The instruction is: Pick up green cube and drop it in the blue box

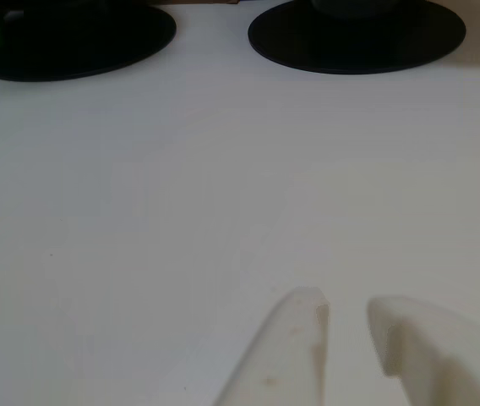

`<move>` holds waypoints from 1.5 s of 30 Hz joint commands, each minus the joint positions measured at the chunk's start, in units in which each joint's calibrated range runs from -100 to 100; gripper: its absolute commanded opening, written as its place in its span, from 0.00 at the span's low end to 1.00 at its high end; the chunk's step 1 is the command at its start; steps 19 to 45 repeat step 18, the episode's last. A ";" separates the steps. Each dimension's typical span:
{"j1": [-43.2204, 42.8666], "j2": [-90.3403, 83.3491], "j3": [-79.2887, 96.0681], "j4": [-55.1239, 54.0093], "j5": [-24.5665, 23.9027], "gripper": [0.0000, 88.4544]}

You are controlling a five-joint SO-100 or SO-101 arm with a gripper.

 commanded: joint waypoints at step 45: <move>-0.04 -0.24 0.18 -1.36 0.63 0.01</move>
